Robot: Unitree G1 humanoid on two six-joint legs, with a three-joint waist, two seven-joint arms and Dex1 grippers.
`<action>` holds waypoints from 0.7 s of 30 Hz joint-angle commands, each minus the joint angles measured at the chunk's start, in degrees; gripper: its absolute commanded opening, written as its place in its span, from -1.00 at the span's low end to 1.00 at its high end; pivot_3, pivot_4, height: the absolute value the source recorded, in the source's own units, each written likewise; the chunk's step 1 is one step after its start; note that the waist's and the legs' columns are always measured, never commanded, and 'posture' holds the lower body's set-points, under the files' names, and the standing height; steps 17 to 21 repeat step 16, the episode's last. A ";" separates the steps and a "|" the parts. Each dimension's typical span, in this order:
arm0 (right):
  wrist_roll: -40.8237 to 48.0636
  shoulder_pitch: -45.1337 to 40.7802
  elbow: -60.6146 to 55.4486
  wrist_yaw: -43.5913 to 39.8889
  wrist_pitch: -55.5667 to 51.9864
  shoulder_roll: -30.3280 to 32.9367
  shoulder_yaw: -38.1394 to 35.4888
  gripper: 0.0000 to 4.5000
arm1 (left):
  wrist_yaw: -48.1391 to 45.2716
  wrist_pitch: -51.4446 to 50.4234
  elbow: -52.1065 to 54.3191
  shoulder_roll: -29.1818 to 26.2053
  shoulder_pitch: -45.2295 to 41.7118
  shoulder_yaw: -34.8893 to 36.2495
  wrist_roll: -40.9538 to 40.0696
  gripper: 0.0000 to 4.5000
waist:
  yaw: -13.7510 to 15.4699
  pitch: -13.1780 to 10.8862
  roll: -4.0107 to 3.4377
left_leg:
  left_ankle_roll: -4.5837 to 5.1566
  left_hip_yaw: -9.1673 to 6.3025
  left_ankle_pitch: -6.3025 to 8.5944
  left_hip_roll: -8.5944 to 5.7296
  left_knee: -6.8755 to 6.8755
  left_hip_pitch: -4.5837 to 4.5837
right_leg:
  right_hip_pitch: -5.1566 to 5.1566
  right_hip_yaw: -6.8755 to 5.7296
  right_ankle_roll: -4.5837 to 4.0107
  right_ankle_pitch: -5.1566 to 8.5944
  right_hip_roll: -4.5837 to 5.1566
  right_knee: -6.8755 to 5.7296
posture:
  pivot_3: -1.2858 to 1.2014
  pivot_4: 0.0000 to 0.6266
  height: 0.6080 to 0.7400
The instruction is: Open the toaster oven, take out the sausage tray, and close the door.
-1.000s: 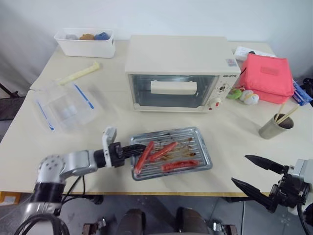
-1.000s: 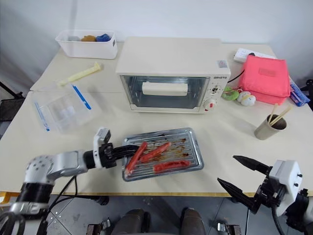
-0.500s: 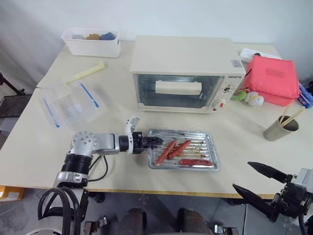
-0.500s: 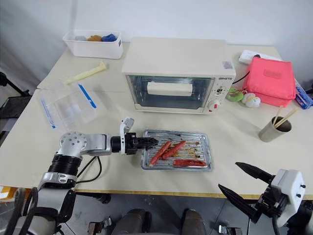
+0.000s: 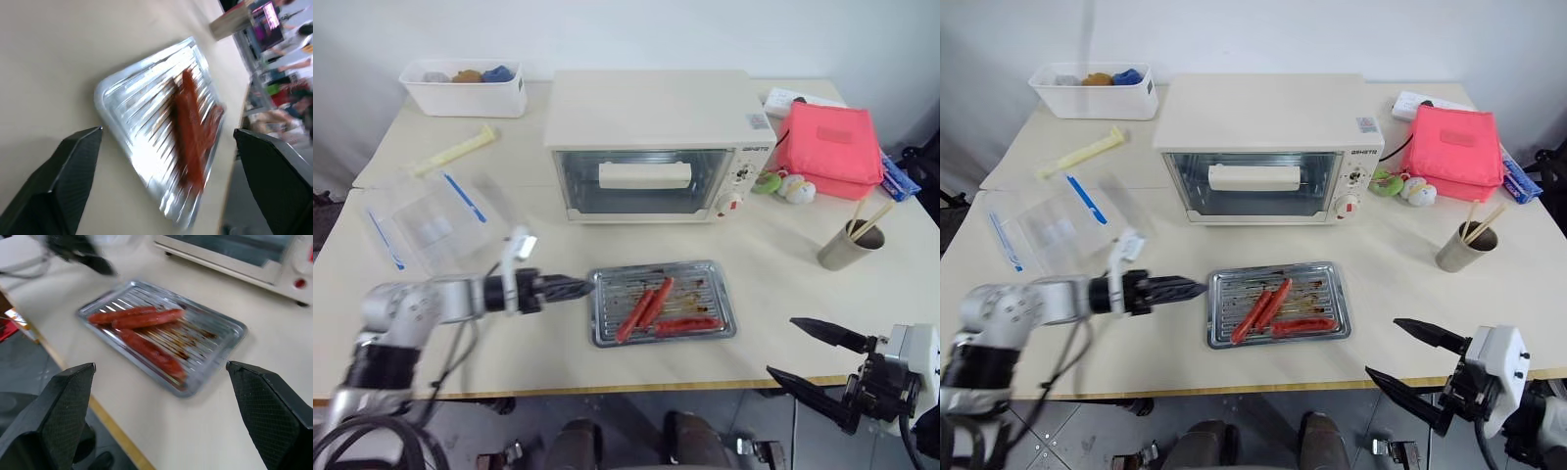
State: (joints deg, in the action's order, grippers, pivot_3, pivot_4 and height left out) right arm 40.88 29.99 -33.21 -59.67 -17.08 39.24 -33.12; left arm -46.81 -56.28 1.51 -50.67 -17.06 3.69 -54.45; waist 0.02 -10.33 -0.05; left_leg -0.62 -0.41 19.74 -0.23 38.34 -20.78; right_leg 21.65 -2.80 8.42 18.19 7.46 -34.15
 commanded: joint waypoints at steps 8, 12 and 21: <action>-6.17 -5.21 7.22 -13.39 13.62 4.67 2.64 1.00 | -27.62 58.19 -2.63 -0.04 16.12 14.75 22.33 0.99 | 1.42 -0.07 -0.08 | 0.11 0.27 0.02 -0.02 -0.19 0.04 | -0.06 -0.06 0.02 -0.01 0.18 0.33 | 0.03 -0.52 1.00; -7.01 -6.86 11.07 -16.92 16.64 6.21 2.97 1.00 | -29.12 59.53 -0.70 -0.81 21.38 17.39 23.07 0.99 | 1.13 -0.09 -0.05 | 0.29 0.45 0.16 0.05 -0.23 0.17 | -0.07 -0.11 0.08 -0.05 0.21 0.28 | 0.03 -0.52 1.00; -7.96 -8.44 13.71 -17.79 18.49 6.23 4.12 1.00 | -25.77 58.79 0.88 0.97 22.28 17.42 23.93 0.99 | 1.20 -0.11 -0.02 | 0.36 0.67 0.19 0.11 -0.13 0.31 | -0.16 -0.05 0.17 -0.10 0.23 0.22 | 0.03 -0.52 1.00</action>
